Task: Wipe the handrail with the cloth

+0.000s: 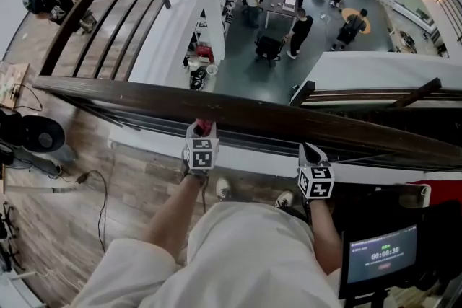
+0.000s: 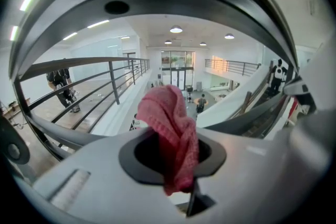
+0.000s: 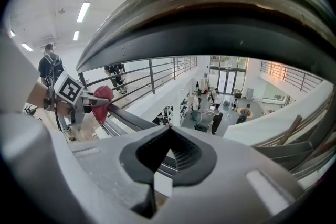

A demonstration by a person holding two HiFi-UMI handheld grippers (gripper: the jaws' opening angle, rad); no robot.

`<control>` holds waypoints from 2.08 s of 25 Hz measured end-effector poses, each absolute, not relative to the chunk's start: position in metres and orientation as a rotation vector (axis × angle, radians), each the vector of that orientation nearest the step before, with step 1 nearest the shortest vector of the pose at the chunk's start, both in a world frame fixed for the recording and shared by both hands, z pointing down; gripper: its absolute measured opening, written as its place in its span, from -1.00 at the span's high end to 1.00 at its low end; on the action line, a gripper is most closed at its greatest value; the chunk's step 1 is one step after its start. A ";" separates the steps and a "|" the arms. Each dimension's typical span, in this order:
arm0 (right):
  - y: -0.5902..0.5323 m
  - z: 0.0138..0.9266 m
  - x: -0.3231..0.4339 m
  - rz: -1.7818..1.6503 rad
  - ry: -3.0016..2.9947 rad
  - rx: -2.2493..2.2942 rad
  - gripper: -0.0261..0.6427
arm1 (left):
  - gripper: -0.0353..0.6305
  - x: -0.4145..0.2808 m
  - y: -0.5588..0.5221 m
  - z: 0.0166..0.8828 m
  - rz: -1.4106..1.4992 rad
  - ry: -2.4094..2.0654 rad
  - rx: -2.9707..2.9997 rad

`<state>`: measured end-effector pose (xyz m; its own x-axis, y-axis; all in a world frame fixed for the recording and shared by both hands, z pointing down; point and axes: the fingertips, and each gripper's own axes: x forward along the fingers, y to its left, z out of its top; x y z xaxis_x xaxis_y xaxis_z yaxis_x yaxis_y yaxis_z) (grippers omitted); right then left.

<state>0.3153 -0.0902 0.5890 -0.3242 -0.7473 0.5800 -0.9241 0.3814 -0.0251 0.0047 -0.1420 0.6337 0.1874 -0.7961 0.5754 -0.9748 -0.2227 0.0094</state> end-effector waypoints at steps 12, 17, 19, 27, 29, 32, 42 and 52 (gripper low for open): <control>-0.095 0.586 0.339 0.475 -2.182 1.429 0.91 | 0.64 0.046 -0.142 0.635 0.661 -1.624 2.125; -0.097 0.584 0.346 0.485 -2.193 1.425 0.91 | 0.63 0.068 -0.141 0.632 0.670 -1.598 2.146; -0.099 0.584 0.349 0.488 -2.200 1.420 0.91 | 0.64 0.079 -0.141 0.634 0.673 -1.584 2.157; -0.106 0.587 0.354 0.491 -2.223 1.405 0.91 | 0.64 0.110 -0.137 0.640 0.678 -1.539 2.175; -0.106 0.588 0.356 0.492 -2.227 1.402 0.91 | 0.63 0.117 -0.135 0.642 0.674 -1.530 2.178; -0.107 0.591 0.358 0.498 -2.234 1.396 0.91 | 0.64 0.126 -0.134 0.643 0.669 -1.529 2.195; -0.112 0.595 0.369 0.486 -2.266 1.337 0.91 | 0.63 0.169 -0.130 0.636 0.652 -1.489 2.190; -0.111 0.597 0.392 0.499 -2.286 1.272 0.91 | 0.63 0.228 -0.128 0.634 0.663 -1.435 2.221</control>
